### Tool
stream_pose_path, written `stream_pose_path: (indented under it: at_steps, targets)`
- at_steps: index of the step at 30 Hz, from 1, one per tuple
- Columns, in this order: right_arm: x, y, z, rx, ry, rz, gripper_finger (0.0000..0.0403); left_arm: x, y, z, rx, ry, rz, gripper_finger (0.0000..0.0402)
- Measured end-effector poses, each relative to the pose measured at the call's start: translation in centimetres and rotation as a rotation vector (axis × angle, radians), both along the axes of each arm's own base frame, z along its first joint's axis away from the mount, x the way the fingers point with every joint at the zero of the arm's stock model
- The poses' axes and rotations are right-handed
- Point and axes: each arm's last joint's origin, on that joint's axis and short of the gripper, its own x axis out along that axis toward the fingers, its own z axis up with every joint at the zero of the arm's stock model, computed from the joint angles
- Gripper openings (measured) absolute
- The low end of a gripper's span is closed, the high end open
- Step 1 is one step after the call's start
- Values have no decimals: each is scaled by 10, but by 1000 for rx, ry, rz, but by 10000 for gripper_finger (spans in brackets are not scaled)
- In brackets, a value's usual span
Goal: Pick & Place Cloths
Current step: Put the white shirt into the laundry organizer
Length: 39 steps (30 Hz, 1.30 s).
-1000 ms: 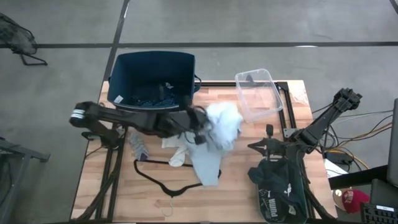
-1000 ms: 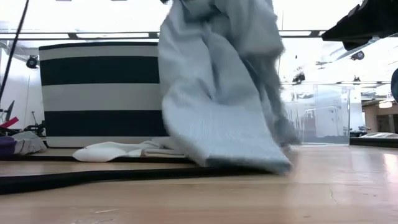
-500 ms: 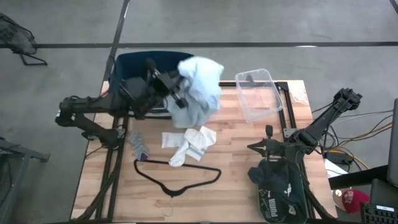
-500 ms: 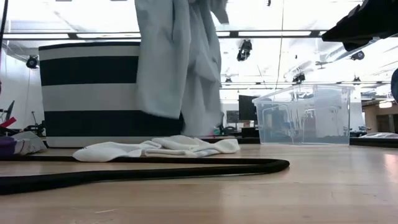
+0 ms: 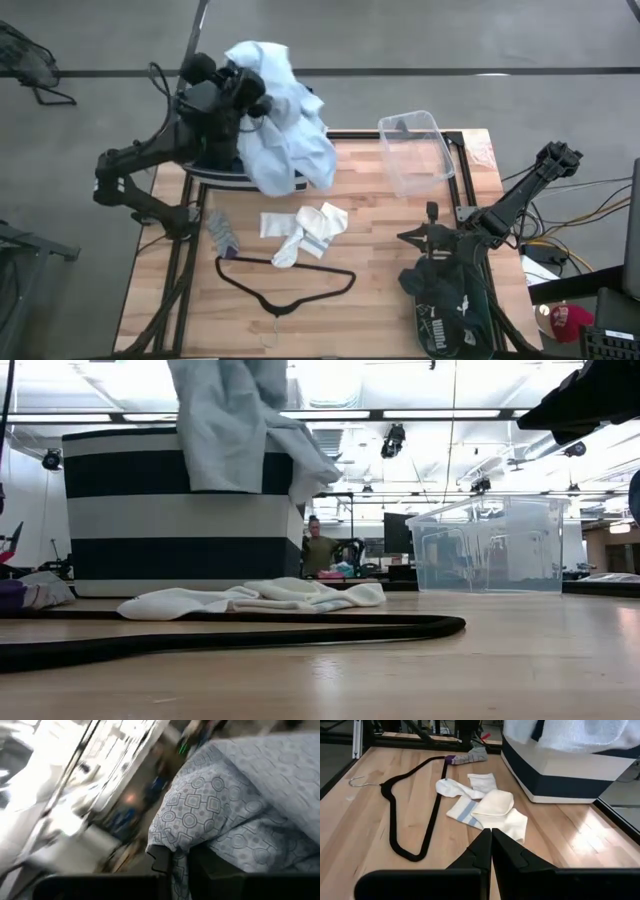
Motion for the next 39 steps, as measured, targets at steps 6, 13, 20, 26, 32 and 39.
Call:
stream_pose_path:
  at_steps: [6, 13, 20, 26, 32, 39]
  targets:
    - [0, 0, 0, 18, -2, -6, 8, -4, 30, -19, -39, -3, 167, 41]
    - [0, 0, -1, 32, 0, -2, 8, 19, 55, -65, -86, 106, 228, 46]
    - [0, 0, -1, 49, -3, -8, 8, 37, 71, -133, -133, 304, 304, 46]
    - [-1, 0, -5, 67, 1, -18, 8, 41, 72, -203, -186, 574, 330, 46]
    - [-2, -1, -11, 66, 1, -19, 8, 36, 65, -244, -334, 560, 60, 46]
    - [-2, -2, -19, 91, -30, -17, 8, 31, 62, -225, -697, 187, -356, 46]
